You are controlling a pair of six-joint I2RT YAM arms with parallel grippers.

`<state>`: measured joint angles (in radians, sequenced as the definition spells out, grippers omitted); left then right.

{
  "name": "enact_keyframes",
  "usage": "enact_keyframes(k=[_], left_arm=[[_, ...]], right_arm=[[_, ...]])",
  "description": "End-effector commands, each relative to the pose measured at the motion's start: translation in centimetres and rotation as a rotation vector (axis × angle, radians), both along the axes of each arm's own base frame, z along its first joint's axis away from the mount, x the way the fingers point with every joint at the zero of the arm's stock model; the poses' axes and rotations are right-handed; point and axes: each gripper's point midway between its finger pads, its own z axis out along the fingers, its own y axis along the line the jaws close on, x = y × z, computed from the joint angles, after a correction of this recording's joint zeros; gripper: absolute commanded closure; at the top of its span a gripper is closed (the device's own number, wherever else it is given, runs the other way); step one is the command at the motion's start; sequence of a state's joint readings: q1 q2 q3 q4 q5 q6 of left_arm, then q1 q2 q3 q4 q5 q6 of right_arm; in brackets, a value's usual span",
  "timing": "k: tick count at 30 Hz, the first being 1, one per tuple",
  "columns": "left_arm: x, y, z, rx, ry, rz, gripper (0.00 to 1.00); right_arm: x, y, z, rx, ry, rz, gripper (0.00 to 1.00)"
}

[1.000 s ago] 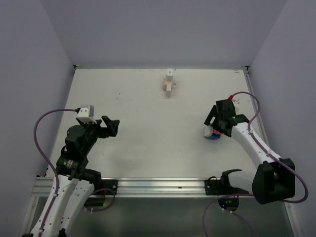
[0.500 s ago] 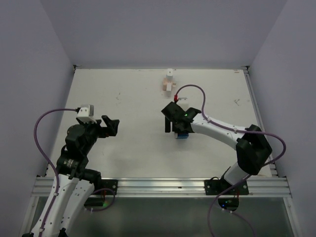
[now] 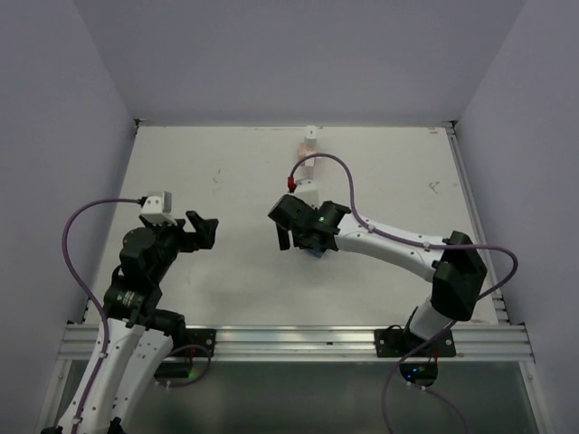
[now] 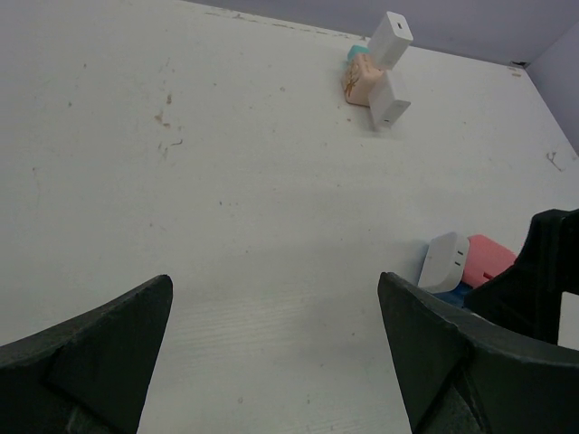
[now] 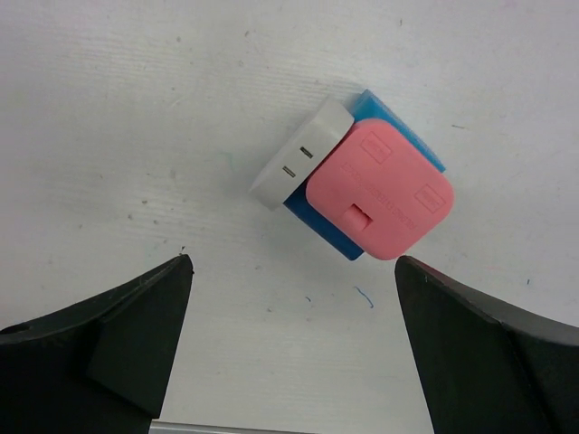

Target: Pull the plug off the socket

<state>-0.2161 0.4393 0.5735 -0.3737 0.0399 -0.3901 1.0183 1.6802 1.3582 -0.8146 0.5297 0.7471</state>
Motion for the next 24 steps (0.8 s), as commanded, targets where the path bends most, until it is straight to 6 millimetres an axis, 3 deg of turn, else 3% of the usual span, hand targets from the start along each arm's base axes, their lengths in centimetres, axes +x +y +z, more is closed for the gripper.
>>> enact_keyframes(k=[1,5,6,10,11,14,16,21,24], left_arm=[[0.5,-0.1,0.7,-0.002,-0.033,-0.006,0.01],[0.5,-1.4,0.4,-0.006,-0.02,-0.086,0.01],[0.6,-1.7,0.6,0.0,-0.022,-0.102,0.0],[1.0,-3.2,0.0,0.001,0.069,-0.188,0.0],[1.1,-3.7,0.4,-0.009,0.075,-0.209,0.0],[1.5,-5.3,0.1,-0.047,0.124,-0.285,0.0],[1.8,-6.2,-0.9,-0.056,0.173,-0.322,0.0],[2.6,-8.5,-1.8,-0.054,0.227,-0.348,0.0],[2.3,-11.2,-1.2,-0.065,0.206,-0.398,0.0]], right_arm=[[0.6,-2.1,4.8,0.072,-0.128,-0.05,0.03],[0.4,-4.6,5.5,0.18,-0.181,-0.154,0.07],[0.1,-6.5,5.1,0.199,-0.186,-0.198,0.09],[-0.6,-9.2,3.7,0.371,-0.178,-0.317,0.13],[-0.1,-8.7,4.1,0.462,-0.2,-0.331,0.14],[0.1,-9.9,1.8,0.622,-0.191,-0.364,0.16],[0.3,-9.0,2.7,0.732,-0.198,-0.33,0.16],[0.6,-7.9,1.0,0.738,-0.146,-0.267,0.15],[1.4,-6.8,1.7,0.788,-0.172,-0.227,0.15]])
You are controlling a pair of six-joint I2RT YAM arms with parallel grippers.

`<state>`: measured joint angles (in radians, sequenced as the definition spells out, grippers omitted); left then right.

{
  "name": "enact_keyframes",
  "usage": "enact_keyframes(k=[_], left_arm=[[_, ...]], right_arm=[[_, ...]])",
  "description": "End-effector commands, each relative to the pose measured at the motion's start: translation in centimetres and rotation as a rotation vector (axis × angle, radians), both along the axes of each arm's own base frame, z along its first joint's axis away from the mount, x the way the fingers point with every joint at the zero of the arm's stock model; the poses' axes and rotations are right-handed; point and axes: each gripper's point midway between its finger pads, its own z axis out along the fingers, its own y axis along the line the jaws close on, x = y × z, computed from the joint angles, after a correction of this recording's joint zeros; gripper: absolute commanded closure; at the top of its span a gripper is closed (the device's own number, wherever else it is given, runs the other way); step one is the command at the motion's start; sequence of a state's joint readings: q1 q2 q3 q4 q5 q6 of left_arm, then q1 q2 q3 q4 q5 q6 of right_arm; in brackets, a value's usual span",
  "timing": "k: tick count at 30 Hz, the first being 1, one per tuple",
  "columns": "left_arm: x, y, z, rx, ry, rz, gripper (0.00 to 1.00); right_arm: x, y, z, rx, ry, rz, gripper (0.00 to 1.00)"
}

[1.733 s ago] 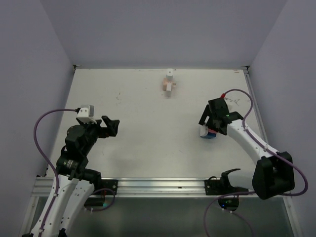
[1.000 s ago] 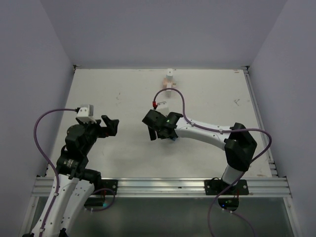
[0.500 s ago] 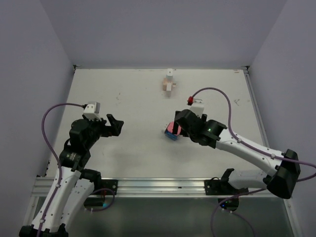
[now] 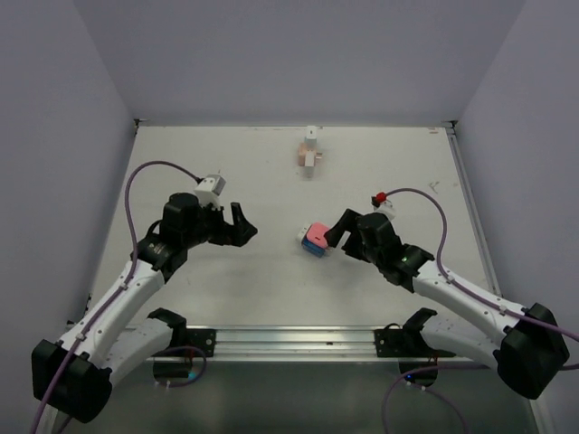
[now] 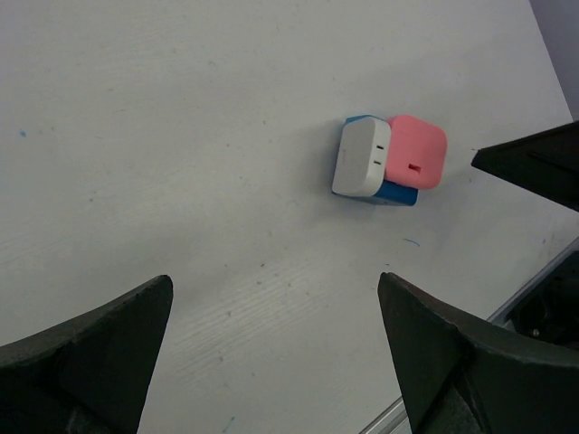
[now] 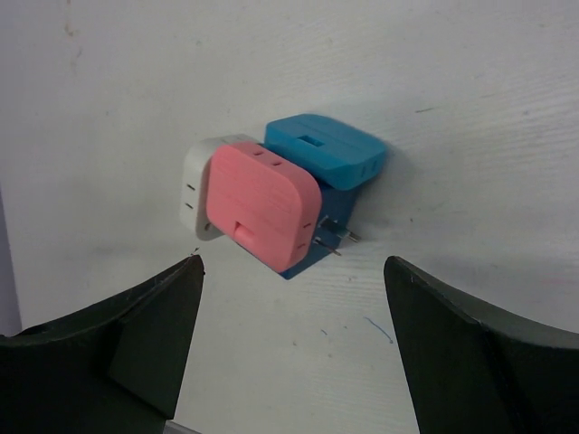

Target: Pull the plug off the socket

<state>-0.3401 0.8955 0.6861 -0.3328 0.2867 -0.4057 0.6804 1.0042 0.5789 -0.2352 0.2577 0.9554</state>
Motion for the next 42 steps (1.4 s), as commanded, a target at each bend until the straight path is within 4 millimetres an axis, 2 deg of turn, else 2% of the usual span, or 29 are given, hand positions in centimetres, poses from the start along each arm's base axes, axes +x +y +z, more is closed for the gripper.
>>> enact_keyframes(k=[1,7,11,17,19,21,23,24,27,37,42], left_arm=[[1.1,-3.2,3.3,-0.063,-0.098,-0.034,0.0],[1.6,-6.4,2.3,-0.066,-0.073,-0.05,0.01],[2.2,-8.4,2.7,-0.089,-0.086,-0.055,0.02],[2.7,-10.9,1.7,-0.053,-0.087,-0.054,0.04],[2.7,-11.7,1.1,-0.045,-0.076,-0.062,0.06],[2.8,-12.3,0.3,-0.037,-0.06,-0.071,0.12],[3.0,-13.2,0.5,-0.049,-0.074,-0.081,0.14],[3.1,-13.5,0.0,-0.042,-0.064,-0.086,0.15],[3.1,-14.1,-1.2,-0.024,-0.046,-0.098,0.2],[3.8,-15.4,-3.4,0.017,-0.014,-0.116,0.3],[4.2,-14.9,-4.7,0.06,-0.002,-0.089,0.38]], right_arm=[[1.8,3.1,2.7,0.133,-0.11,0.073,0.15],[3.0,2.8,0.7,0.123,-0.071,0.087,0.16],[3.7,2.5,-0.9,0.112,-0.061,0.137,0.21],[4.0,4.4,-1.1,0.128,-0.072,0.285,0.3],[4.0,5.0,-1.4,0.125,-0.07,0.327,0.33],[4.3,5.2,-1.5,0.123,-0.07,0.346,0.37],[4.5,5.5,-1.7,0.118,-0.066,0.376,0.39],[4.5,5.5,-1.9,0.114,-0.065,0.384,0.39],[4.8,5.7,-2.3,0.099,-0.058,0.422,0.43],[4.9,6.0,-3.2,0.07,-0.033,0.496,0.43],[4.8,5.8,-3.4,0.056,-0.03,0.499,0.43]])
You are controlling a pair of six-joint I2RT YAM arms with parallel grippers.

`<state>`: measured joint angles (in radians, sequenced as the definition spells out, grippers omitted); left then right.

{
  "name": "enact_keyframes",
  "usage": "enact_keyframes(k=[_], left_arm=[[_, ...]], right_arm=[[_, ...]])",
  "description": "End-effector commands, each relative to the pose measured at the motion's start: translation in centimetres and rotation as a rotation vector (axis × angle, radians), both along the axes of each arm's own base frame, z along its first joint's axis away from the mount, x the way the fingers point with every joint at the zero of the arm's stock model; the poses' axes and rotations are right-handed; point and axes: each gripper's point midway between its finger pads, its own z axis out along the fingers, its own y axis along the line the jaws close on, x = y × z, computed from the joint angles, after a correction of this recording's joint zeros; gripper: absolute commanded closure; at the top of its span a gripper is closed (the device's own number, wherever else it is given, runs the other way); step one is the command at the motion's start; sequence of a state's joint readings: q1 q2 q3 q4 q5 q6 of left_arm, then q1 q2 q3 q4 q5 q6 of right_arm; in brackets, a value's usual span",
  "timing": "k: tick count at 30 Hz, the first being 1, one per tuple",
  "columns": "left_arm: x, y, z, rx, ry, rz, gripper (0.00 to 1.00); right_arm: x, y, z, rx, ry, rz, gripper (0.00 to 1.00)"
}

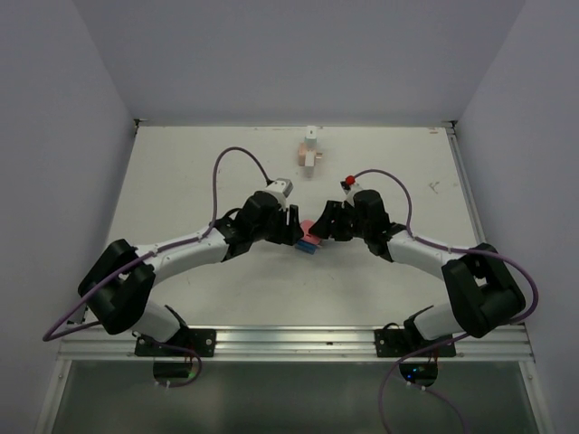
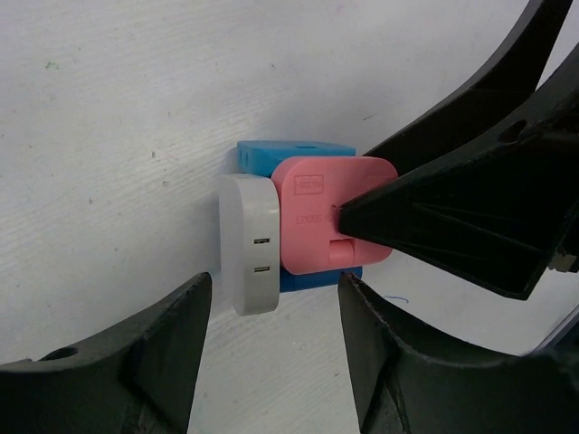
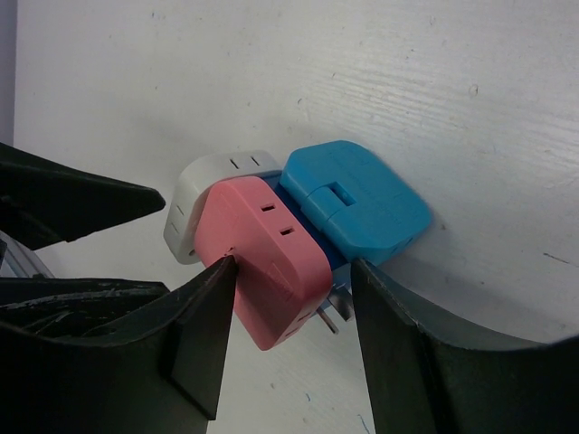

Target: Pull the plug off the socket

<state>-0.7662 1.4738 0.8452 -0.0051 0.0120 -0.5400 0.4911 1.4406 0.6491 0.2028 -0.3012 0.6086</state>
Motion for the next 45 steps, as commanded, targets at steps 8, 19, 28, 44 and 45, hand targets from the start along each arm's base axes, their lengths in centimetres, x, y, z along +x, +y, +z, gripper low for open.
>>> enact_keyframes(k=[8,19,28,44,45], left_arm=[[2.1,0.3,0.3,0.03,-0.071,0.07,0.49],[2.3,1.3,-1.1,0.079,-0.055,0.116,0.52],[3.0,3.1,-1.5,0.123,-0.071,0.187,0.55],[3.5,3.9,-3.6,0.05,0.018,0.183,0.51],[3.6,3.9,-3.5,0.036,0.02,0.184,0.49]], right_arm=[[0.0,-0.2,-0.6,-0.043,0.001,0.028,0.41],[-0.2,-0.5,-0.8,-0.057,0.007,0.025,0.41],[-0.3,-0.7,-1.4,-0.075,0.012,0.027,0.41],[-0.4,-0.7,-1.7,-0.073,0.019,0.04,0.4],[-0.4,-0.6,-1.6,-0.071,0.019,0.04,0.4]])
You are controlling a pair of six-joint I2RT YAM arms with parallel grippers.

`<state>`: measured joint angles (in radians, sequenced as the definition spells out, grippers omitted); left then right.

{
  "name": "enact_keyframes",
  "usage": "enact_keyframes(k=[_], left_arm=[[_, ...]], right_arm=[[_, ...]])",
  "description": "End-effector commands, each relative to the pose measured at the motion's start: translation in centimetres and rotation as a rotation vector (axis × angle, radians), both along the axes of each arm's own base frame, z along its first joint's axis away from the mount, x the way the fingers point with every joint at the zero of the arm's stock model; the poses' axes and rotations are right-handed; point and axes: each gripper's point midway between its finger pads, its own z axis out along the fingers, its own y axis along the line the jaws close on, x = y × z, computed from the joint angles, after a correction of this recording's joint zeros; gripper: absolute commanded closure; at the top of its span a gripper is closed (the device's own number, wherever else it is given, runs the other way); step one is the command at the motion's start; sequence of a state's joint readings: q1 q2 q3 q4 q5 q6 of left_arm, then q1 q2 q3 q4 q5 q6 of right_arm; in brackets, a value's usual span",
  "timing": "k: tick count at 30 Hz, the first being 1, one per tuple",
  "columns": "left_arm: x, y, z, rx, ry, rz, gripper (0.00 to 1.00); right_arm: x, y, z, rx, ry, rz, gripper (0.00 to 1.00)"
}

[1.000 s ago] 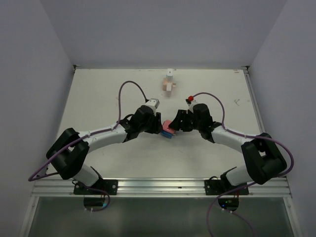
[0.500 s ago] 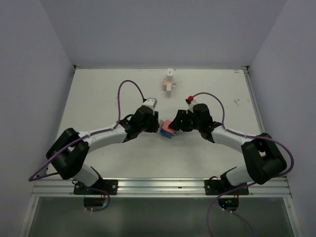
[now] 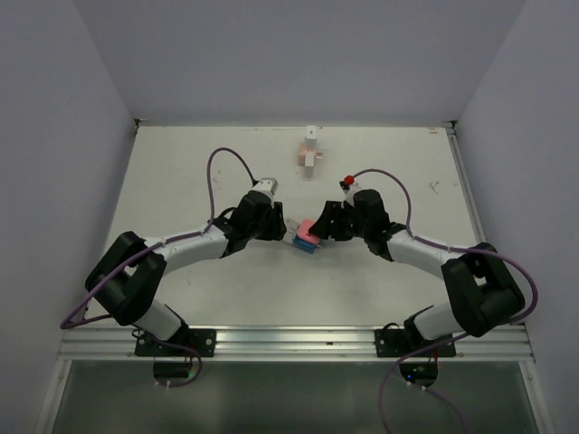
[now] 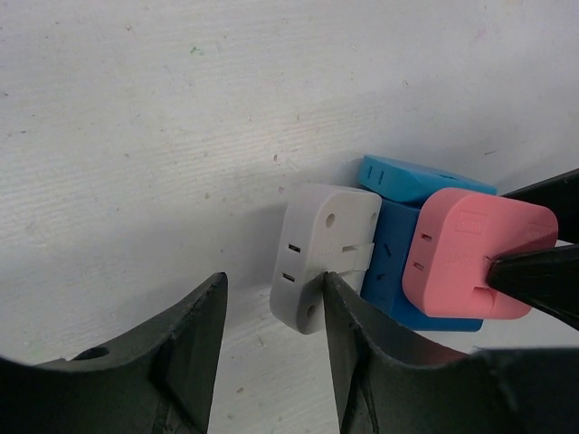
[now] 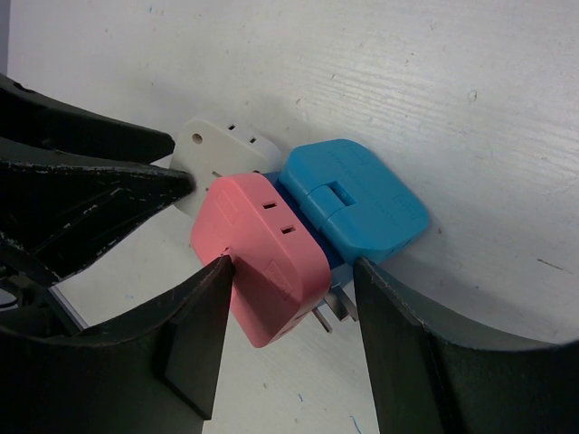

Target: Pull the plug off the socket

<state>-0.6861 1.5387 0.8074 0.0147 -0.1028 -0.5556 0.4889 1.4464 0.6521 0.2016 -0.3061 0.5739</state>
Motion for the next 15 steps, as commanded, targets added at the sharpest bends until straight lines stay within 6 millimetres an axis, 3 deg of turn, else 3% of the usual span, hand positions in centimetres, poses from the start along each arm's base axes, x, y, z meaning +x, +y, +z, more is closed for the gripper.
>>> enact_keyframes(k=[1,7,15], left_arm=[[0.7,-0.5,0.5,-0.073,-0.011,0.002,0.48],[0.5,-0.2,-0.4,-0.092,0.015,-0.003,0.41],[0.4,0.2,-2.0,-0.129,0.058,0.001,0.41]], right_arm=[[-0.4,-0.5,-1.4,-0.053,0.036,0.021,0.4],[-0.3,-0.3,-1.3,-0.05,0.039,0.03,0.38],[-0.4,-0.2,-1.5,-0.055,0.044,0.035,0.38]])
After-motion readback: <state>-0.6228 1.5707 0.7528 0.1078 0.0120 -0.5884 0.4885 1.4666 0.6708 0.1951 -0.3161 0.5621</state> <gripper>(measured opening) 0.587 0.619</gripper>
